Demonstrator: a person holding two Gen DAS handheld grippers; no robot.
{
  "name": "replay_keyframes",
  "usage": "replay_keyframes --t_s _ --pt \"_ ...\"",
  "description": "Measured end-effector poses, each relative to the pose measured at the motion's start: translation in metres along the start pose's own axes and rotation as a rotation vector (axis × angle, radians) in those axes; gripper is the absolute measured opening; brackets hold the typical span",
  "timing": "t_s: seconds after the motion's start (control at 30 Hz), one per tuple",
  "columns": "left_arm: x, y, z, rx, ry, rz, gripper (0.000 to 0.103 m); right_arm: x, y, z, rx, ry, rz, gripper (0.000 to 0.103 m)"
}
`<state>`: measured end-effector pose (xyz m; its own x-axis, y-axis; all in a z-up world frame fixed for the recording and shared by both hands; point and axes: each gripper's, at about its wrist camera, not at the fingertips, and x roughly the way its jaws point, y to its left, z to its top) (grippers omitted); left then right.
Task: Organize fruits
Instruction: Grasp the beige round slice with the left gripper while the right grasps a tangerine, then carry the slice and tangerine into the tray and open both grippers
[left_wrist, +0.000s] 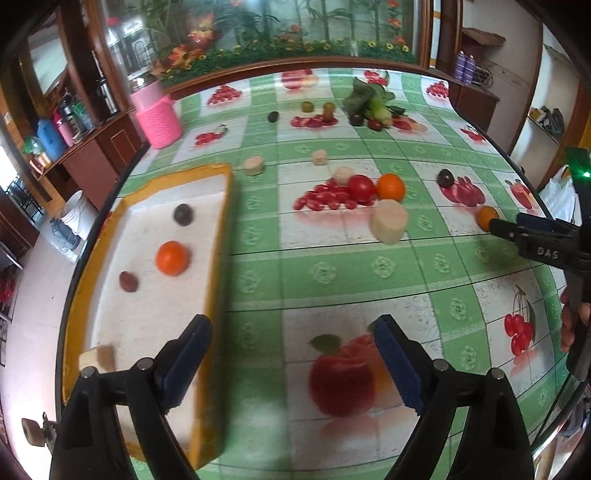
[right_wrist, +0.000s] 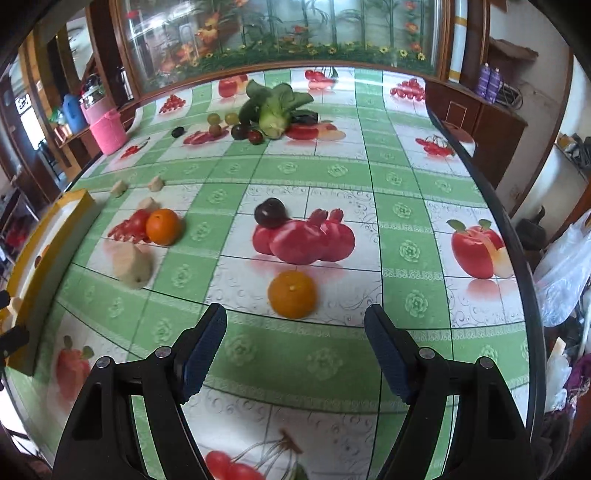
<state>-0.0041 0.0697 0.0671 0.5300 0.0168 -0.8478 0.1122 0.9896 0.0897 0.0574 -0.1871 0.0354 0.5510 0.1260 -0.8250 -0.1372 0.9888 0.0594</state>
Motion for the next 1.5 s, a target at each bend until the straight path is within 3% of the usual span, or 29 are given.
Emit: replay_keyframes --t_s 0.13,0.2,0.23,0.37,0.5,0.53,0.57,0.63,0.67,0.87,1.2,1.5 --pt "0.015 -0.019 0.018 -0.004 0.017 -0.027 0.091 0.015 0.005 0.003 -0.042 0.02 0.021 0.072" --pt "0.023 -0.028 0.028 -0.02 0.026 -0.056 0.091 0.022 0.007 0.005 -0.063 0.034 0.011 0.06" --pt "0.028 -0.032 0.034 -0.029 0.031 -0.074 0.091 0.026 0.007 0.005 -0.069 0.045 0.011 0.048" --pt "0.048 -0.053 0.052 -0.068 0.045 -0.138 0.091 0.025 0.005 0.005 -0.088 0.018 0.013 0.032" --pt "0.068 -0.069 0.066 -0.093 0.038 -0.157 0.089 0.024 -0.003 0.004 -0.058 0.004 0.056 0.032" --pt "0.074 -0.072 0.068 -0.095 0.037 -0.152 0.079 0.023 -0.003 0.004 -0.052 0.001 0.06 0.032" --pt "0.08 -0.074 0.07 -0.094 0.052 -0.155 0.062 0.023 -0.004 0.004 -0.047 -0.002 0.062 0.032" --pt "0.095 -0.074 0.069 -0.106 0.107 -0.172 0.041 0.023 -0.005 0.004 -0.037 -0.009 0.067 0.032" --pt "0.092 -0.073 0.069 -0.103 0.062 -0.166 0.039 0.023 -0.006 0.004 -0.033 -0.01 0.068 0.032" --pt "0.078 -0.065 0.058 -0.091 0.055 -0.198 0.039 0.016 -0.01 0.002 0.007 -0.021 0.082 0.031" --pt "0.014 -0.032 0.023 -0.133 -0.02 -0.291 0.039 -0.031 -0.007 -0.005 0.026 -0.074 0.097 0.031" --pt "-0.025 0.014 -0.001 -0.213 -0.089 -0.264 0.039 -0.04 0.048 -0.002 -0.047 -0.058 0.167 0.031"
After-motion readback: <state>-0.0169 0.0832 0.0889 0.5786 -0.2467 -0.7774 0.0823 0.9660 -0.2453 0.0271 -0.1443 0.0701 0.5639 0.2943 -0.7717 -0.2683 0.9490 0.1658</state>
